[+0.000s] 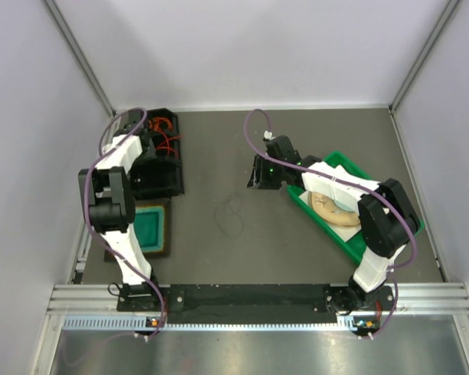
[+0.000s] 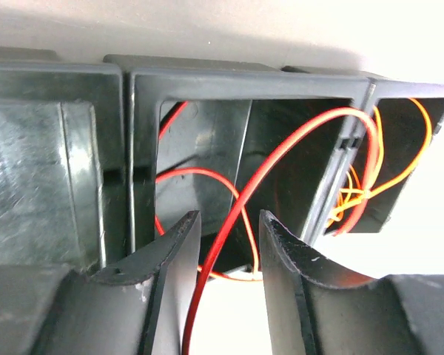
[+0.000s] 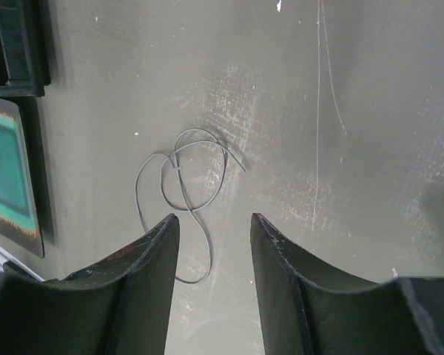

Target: Untangle the cables

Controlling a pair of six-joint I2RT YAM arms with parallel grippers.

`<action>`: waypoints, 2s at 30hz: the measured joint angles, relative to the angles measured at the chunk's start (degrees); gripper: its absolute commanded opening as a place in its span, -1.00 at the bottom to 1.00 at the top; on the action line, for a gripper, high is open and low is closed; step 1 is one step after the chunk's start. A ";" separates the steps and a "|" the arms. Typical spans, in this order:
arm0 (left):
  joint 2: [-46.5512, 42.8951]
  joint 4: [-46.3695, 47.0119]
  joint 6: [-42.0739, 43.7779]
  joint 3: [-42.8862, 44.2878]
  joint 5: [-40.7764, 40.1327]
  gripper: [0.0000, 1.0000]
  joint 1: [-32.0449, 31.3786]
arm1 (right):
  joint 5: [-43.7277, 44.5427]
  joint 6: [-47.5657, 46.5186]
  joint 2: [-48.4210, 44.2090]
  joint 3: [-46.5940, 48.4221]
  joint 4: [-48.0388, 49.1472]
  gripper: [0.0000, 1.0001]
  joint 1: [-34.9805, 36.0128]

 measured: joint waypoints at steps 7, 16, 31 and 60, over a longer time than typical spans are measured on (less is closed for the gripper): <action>-6.16 -2.12 1.31 -0.07 -0.07 0.07 -0.15 | -0.07 0.00 0.00 0.00 0.02 -0.13 0.00; -13.42 -2.16 4.35 -2.19 -0.44 0.54 -0.48 | -0.07 0.00 0.00 0.00 0.02 -0.14 0.00; -3.58 -0.33 34.49 16.94 1.86 0.52 -3.21 | -0.13 0.02 0.00 0.00 0.39 -0.14 0.63; 15.91 -4.83 78.84 25.49 10.84 0.32 -7.06 | -0.13 0.00 0.17 0.00 0.28 -0.14 0.63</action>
